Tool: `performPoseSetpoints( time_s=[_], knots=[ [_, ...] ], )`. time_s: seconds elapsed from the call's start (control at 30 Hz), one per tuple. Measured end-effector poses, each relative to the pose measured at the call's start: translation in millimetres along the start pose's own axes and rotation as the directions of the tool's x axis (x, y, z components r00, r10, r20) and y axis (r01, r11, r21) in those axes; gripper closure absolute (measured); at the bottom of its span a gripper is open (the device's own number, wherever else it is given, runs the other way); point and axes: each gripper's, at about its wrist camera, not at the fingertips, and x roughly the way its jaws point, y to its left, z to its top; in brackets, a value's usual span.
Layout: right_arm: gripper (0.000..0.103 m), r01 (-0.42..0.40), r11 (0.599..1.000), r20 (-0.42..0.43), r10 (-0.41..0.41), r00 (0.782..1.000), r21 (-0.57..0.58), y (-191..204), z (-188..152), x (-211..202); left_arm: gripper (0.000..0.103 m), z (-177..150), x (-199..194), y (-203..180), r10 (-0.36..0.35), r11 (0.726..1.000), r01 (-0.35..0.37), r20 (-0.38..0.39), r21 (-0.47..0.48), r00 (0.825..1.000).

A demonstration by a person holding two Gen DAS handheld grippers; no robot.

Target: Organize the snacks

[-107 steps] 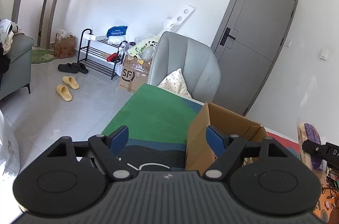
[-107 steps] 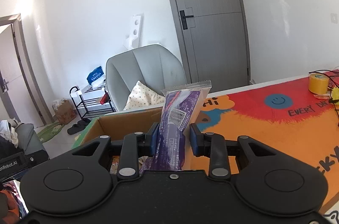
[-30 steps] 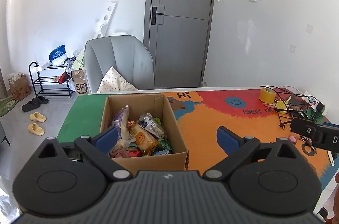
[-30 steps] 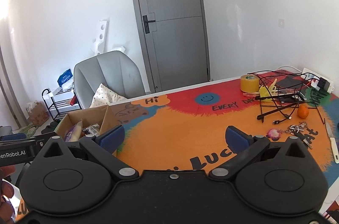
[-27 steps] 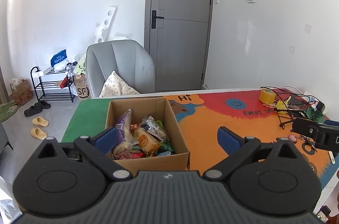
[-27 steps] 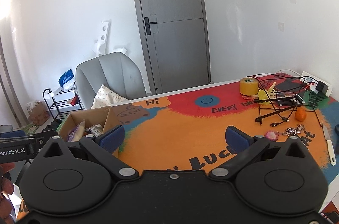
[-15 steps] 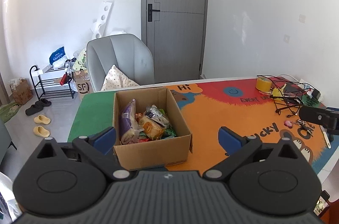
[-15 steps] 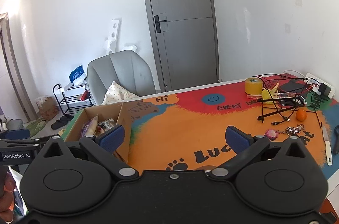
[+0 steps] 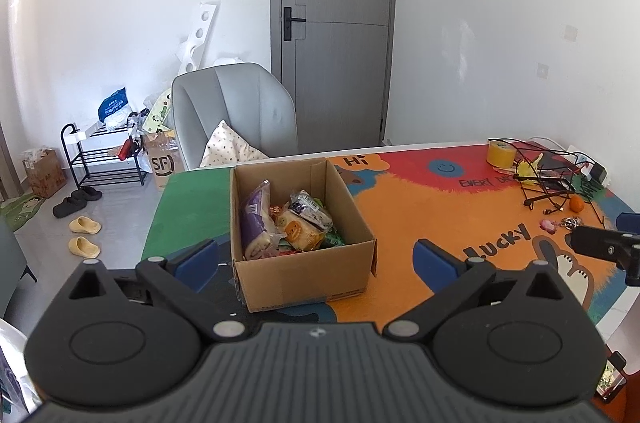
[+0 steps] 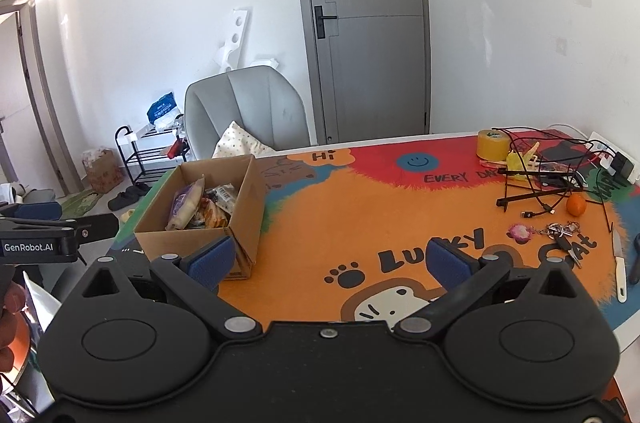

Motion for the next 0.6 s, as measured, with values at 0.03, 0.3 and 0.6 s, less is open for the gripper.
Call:
performPoseSetpoints(
  time_s=[0.03, 0.3, 0.6],
  knots=[
    [0.0, 0.0, 1.0, 0.0, 0.0, 1.0, 0.002, 0.3, 0.5, 0.5, 0.0, 0.2, 0.9, 1.5, -0.004, 1.0, 0.004, -0.005, -0.005, 1.0],
    [0.0, 0.011, 1.0, -0.001, -0.011, 1.0, 0.011, -0.7, 0.8, 2.0, 0.0, -0.7, 0.2, 3.9, -0.008, 1.0, 0.008, -0.01, -0.007, 1.0],
    [0.0, 0.019, 0.999, -0.004, -0.019, 1.0, 0.028, -3.2, -1.5, 2.3, 0.0, 0.5, 0.1, 3.7, -0.008, 1.0, 0.008, -0.012, -0.003, 1.0]
  ],
)
